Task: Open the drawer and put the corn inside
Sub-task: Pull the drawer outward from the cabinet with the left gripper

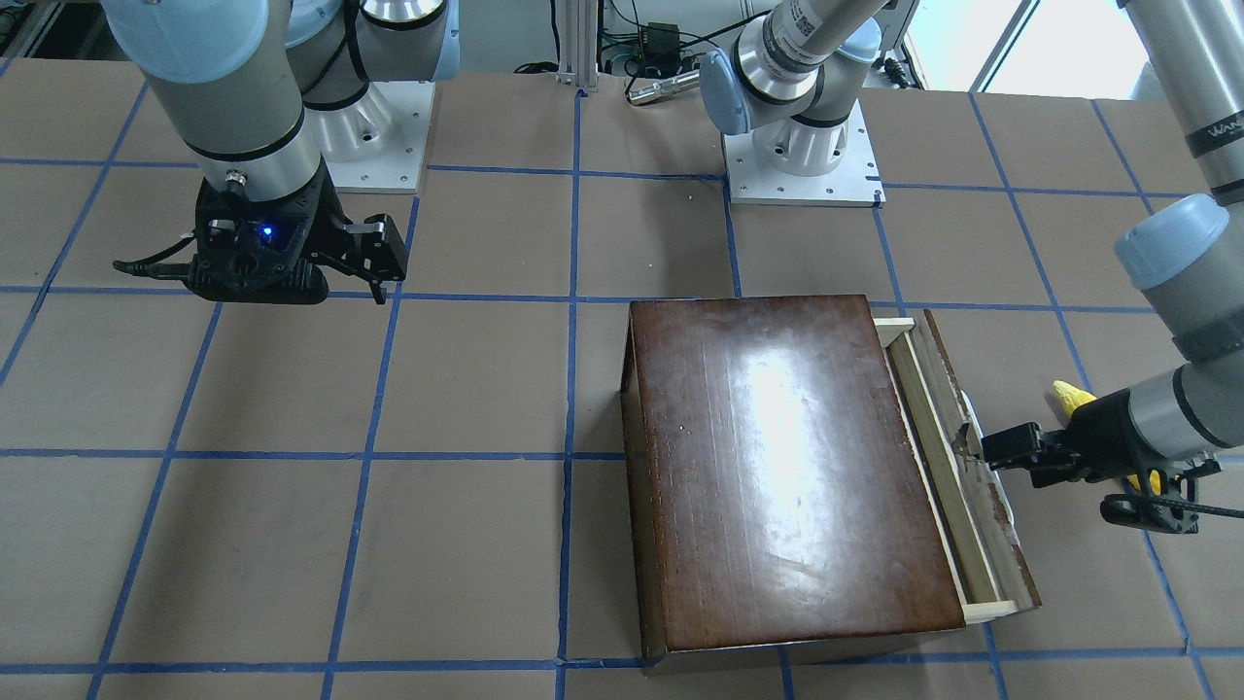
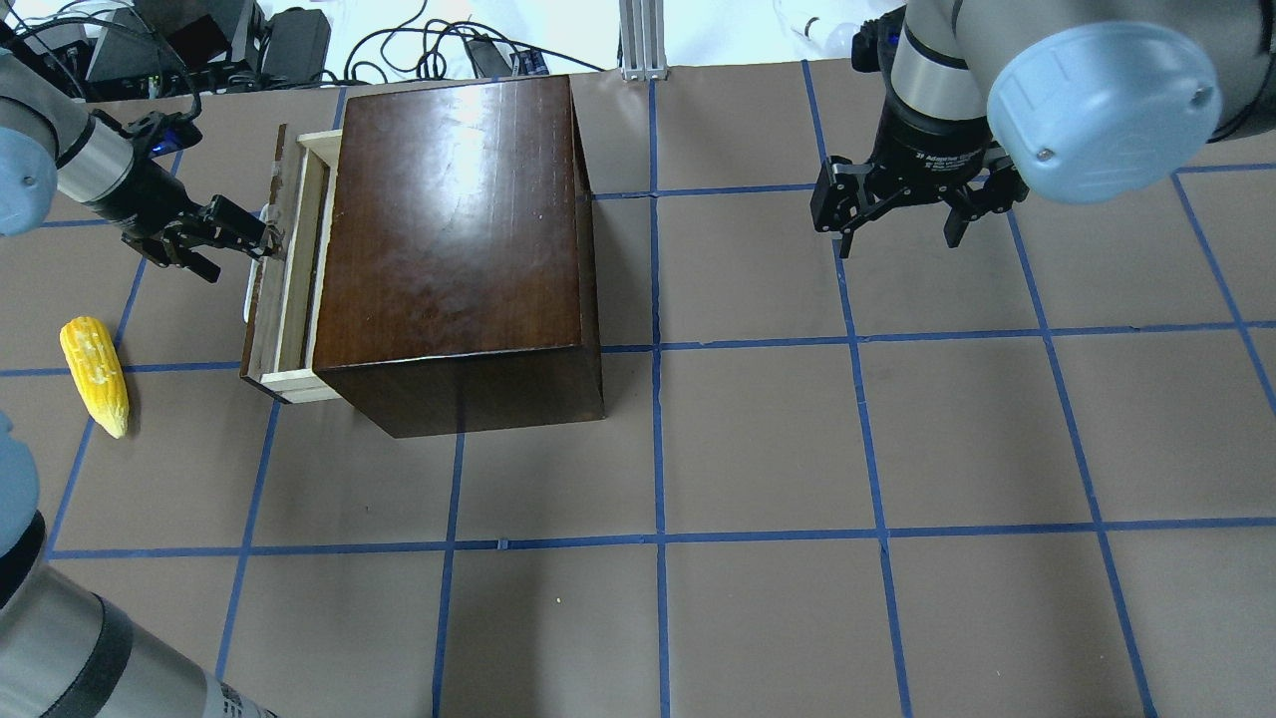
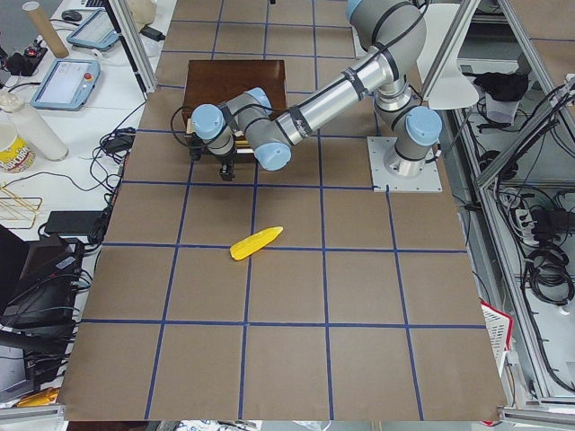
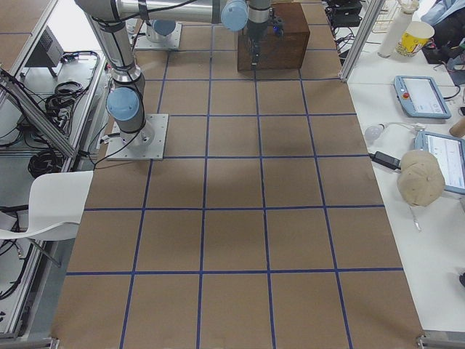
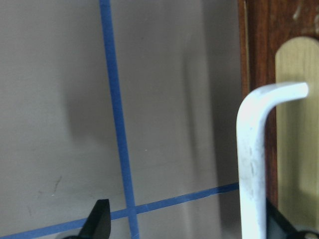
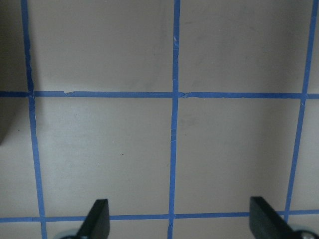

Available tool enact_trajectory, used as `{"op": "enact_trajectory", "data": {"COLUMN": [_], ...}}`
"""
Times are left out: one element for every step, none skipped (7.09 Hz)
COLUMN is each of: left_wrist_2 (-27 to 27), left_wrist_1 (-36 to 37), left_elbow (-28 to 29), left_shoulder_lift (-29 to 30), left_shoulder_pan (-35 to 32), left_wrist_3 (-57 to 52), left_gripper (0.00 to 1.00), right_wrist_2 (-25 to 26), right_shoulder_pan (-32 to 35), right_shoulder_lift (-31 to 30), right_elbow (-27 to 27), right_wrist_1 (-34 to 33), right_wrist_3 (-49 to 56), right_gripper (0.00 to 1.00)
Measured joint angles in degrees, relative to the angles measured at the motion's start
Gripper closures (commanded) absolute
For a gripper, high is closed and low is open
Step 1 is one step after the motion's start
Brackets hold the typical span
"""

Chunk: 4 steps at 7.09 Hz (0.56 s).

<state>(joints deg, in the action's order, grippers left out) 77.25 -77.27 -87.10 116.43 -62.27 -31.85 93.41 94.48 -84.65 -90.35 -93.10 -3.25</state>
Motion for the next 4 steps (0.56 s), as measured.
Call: {"op": "enact_trajectory", "data": {"left_wrist_2": [0.1, 0.1, 0.2, 0.2], "left_wrist_1": [-0.2, -0.4, -0.5, -0.6], "left_elbow": [0.3, 0.5, 0.7, 0.9], "left_shoulder_lift": [0.1, 0.2, 0.3, 0.3], "left_shoulder_pan": [0.4, 0.6, 0.7, 0.7], "left_wrist_3": [-0.5, -1.0, -1.3, -1.5], "left_gripper": [0.0, 0.0, 0.0, 0.0], "right_wrist_2": [0.0, -0.1, -0.1, 0.0], "right_shoulder_pan": [0.0, 0.0, 0.0, 0.0], "right_shoulder_lift": [0.0, 0.0, 0.0, 0.0], "right_elbow": [0.0, 0.0, 0.0, 0.0], "right_wrist_1": [0.0, 0.0, 0.0, 0.0], "right_wrist_3": [0.0, 0.0, 0.0, 0.0], "right_gripper": [0.0, 0.0, 0.0, 0.0]}}
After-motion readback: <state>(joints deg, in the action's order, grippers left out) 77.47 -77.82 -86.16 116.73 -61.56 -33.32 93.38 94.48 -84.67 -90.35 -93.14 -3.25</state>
